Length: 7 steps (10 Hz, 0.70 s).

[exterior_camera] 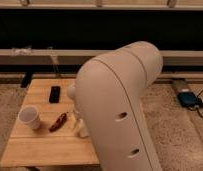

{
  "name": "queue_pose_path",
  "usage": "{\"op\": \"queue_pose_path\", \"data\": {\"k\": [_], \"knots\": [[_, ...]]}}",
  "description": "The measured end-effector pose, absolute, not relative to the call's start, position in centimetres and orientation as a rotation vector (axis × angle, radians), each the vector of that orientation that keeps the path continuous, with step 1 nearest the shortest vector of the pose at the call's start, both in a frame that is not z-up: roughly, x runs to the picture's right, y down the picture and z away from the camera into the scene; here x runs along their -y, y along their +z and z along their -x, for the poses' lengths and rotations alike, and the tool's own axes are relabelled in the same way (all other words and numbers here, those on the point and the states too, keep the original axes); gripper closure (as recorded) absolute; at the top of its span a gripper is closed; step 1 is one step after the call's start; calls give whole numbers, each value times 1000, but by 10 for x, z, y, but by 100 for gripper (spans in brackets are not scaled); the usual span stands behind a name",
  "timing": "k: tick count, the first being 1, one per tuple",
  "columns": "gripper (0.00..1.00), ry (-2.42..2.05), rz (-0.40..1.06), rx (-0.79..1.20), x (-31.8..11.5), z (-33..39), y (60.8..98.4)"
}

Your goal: Wipe the white sponge on the table

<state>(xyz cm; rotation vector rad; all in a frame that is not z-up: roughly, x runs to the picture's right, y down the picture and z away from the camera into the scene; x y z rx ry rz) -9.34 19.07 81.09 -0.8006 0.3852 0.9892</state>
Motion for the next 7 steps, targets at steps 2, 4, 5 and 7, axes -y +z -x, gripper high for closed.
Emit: {"op": "queue_pose_path", "data": {"k": [2,4,5,7], "knots": [[20,1000,791,-371,-177,80,813],[20,992,778,-351,-164,75,812],[20,985,763,-339,-152,69,812],[20,981,740,-323,-128,60,810]]}}
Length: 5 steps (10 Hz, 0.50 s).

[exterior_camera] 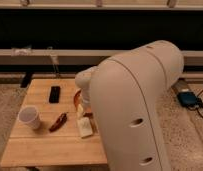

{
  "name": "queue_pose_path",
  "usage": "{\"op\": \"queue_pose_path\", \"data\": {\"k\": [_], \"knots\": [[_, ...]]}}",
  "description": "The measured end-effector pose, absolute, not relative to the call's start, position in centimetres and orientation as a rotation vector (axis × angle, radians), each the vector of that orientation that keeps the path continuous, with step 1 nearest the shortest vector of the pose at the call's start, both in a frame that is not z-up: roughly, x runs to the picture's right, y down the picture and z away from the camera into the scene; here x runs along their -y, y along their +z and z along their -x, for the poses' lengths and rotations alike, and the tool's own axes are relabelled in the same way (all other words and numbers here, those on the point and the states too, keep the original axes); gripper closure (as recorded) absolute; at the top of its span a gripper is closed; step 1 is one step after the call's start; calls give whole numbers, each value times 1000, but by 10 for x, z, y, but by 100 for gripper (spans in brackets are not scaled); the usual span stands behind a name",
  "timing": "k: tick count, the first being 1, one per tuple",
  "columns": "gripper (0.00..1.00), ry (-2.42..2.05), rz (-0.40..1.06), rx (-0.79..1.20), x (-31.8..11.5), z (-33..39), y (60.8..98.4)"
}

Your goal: Wipe the white sponge on the table

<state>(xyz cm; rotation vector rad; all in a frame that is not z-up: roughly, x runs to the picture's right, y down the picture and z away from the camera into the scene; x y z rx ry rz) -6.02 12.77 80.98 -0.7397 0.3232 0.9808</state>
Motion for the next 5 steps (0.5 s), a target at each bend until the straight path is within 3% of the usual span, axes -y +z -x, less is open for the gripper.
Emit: {"op": "queue_pose_path", "data": {"k": [5], "knots": [[20,1026,778,-295,-111,56,811]]}}
